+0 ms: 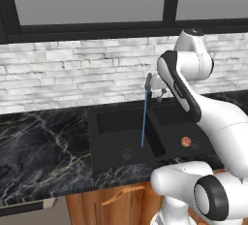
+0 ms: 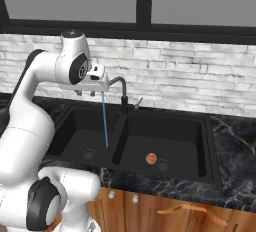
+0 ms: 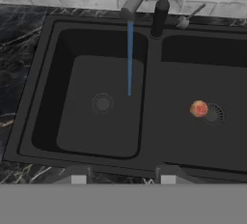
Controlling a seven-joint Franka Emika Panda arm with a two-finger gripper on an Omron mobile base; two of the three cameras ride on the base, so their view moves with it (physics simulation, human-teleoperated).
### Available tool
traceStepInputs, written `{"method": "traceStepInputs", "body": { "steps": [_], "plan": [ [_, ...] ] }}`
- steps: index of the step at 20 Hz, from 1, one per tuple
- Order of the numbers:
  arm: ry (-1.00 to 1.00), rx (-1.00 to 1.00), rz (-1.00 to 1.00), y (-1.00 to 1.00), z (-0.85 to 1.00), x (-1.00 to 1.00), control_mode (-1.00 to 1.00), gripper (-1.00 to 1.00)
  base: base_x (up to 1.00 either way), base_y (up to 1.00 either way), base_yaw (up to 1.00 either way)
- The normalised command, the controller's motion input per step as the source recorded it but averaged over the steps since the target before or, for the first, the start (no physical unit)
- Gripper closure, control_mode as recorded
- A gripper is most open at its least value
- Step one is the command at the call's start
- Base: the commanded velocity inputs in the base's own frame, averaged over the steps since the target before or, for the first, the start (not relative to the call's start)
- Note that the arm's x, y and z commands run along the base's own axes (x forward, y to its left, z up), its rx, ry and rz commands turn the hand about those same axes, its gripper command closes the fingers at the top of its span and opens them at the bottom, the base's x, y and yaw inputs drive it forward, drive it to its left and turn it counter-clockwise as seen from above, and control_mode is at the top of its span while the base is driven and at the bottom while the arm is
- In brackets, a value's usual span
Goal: Pick the peach from the sink and place it on the cutting board to airdry. Then turn off the sink faucet.
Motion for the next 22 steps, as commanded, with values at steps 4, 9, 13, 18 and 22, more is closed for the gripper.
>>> {"method": "traceStepInputs", "body": {
  "steps": [4, 9, 13, 18, 22],
  "plan": [
    [-0.01, 0.0, 0.0, -0.02, -0.02, -0.1, -1.0, -1.0, 0.0, 0.0, 0.0],
    [0.02, 0.0, -0.04, -0.48, -0.25, -0.16, -1.0, -1.0, 0.0, 0.0, 0.0],
    [0.0, 0.01, 0.0, -0.95, -0.08, -0.12, -1.0, -1.0, 0.0, 0.0, 0.0],
    [0.0, 0.0, 0.0, -0.82, -0.04, 0.0, -1.0, -1.0, 0.0, 0.0, 0.0],
    [0.0, 0.0, 0.0, -0.55, -0.33, 0.04, -1.0, -1.0, 0.0, 0.0, 0.0]
  ]
}}
